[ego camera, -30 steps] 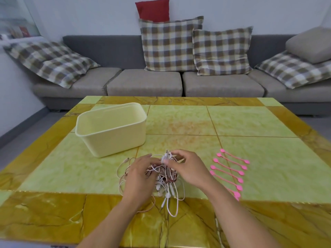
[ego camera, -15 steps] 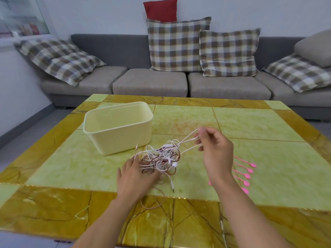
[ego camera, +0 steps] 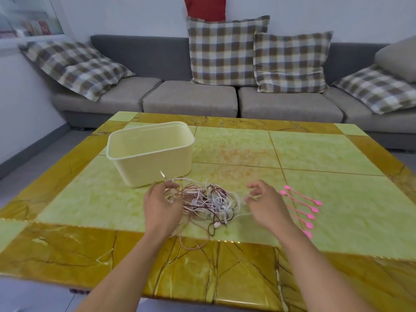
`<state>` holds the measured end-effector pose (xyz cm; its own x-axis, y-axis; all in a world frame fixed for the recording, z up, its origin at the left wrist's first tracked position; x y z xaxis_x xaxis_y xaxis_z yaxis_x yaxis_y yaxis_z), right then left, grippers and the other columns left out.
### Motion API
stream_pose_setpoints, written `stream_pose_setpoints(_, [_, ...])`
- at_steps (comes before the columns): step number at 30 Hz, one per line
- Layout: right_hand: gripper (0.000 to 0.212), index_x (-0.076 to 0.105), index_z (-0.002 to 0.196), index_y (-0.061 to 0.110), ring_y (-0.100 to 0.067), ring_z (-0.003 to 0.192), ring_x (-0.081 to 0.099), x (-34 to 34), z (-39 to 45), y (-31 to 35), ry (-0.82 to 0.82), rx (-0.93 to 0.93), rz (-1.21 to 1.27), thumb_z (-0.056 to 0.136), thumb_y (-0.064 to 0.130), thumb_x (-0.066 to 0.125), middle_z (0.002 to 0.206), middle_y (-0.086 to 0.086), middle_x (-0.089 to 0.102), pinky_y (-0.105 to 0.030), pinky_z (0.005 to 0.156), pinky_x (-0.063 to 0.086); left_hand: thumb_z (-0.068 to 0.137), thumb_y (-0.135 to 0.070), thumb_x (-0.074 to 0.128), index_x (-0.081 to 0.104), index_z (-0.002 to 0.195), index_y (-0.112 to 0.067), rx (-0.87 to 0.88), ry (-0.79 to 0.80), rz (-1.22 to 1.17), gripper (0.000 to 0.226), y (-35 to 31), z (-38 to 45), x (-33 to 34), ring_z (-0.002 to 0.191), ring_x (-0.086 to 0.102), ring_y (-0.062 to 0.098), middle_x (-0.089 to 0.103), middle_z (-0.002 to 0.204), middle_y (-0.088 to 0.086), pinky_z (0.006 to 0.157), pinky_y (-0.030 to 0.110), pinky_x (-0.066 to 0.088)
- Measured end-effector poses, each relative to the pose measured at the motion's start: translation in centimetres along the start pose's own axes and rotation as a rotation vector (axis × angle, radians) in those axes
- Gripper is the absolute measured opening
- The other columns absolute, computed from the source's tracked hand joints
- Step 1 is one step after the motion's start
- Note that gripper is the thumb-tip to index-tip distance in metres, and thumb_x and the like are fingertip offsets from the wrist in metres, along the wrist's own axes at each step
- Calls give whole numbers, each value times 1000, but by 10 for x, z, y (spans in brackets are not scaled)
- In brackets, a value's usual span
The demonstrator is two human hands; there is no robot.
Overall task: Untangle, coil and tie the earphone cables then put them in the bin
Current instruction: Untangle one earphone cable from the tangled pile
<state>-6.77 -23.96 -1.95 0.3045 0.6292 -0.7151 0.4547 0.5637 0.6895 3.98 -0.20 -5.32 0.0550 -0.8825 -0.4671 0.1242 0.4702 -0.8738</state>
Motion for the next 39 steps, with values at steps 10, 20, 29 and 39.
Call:
stream_pose_setpoints(10, [57,47,147,34,-26,142,31,-2,-7,18,-221,-181,-629,94,27,65,150,0,42,-43,115,30,86,-9,73,70,101,-29,449,49,41,25,-35,-26,15,104,55,1,65,105,-15,94,16,42])
stream_pose_setpoints(20, [10,70,100,32,-3,85,66,25,6,15,-100,-261,-121,98,40,63,96,17,69,-30,77,57,92,-36,67,19,158,-43,459,440,348,82,-22,-38,56,146,32,7,15,164,-23,116,31,34])
stream_pose_setpoints(29, [5,60,96,22,-7,84,73,-22,-12,45,-214,-384,650,100,20,63,87,7,77,-34,78,57,83,-47,72,43,144,-33,333,394,279,69,-8,-22,57,130,48,15,50,140,-14,106,37,42])
stream_pose_setpoints(39, [8,76,90,33,-8,60,54,-45,-9,24,-354,-272,692,93,26,73,71,8,68,-17,57,44,80,2,61,70,100,-23,224,35,206,33,0,-3,24,95,58,23,63,100,-4,75,32,41])
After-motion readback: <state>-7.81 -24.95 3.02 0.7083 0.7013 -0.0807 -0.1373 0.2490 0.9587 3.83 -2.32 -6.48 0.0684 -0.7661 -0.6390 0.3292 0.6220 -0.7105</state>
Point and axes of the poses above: each hand's wrist, its own z-axis towards the middle knuckle, its own x-axis out of the palm, y = z × x, the point moved 4 cm from there along z, towards the middle knuckle
